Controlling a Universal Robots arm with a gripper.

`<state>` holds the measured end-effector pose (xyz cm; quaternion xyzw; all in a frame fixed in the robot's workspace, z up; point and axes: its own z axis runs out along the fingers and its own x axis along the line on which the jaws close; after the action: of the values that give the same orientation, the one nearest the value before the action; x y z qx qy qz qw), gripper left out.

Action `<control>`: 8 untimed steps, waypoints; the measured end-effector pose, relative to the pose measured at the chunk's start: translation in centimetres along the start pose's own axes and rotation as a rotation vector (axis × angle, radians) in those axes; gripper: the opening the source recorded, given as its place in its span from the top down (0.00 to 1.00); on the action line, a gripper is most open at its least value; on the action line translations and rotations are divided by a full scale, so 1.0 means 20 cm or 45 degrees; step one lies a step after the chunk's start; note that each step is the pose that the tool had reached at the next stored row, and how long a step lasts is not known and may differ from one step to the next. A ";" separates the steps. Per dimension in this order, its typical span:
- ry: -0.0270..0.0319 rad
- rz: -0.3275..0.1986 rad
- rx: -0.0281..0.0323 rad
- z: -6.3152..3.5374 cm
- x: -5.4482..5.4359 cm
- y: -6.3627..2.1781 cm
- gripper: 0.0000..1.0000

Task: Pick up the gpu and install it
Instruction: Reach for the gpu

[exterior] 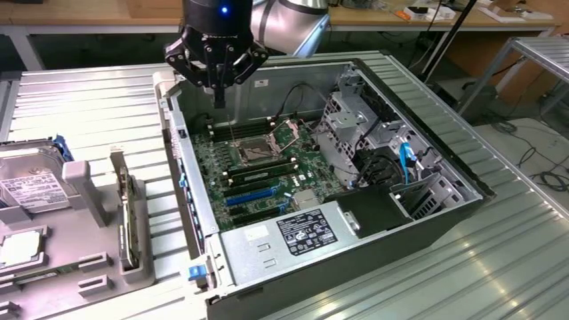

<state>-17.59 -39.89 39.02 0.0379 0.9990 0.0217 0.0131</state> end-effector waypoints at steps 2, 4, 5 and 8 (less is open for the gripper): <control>0.0000 0.000 0.0000 0.001 0.05 -0.004 0.89; 0.0000 0.000 -0.0001 0.002 0.09 -0.007 0.89; 0.0000 0.000 0.0000 0.002 0.11 -0.009 0.89; 0.0000 0.000 -0.0001 0.002 0.17 -0.013 0.89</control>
<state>-21.09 -39.89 38.88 0.0379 0.9990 0.0217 0.0131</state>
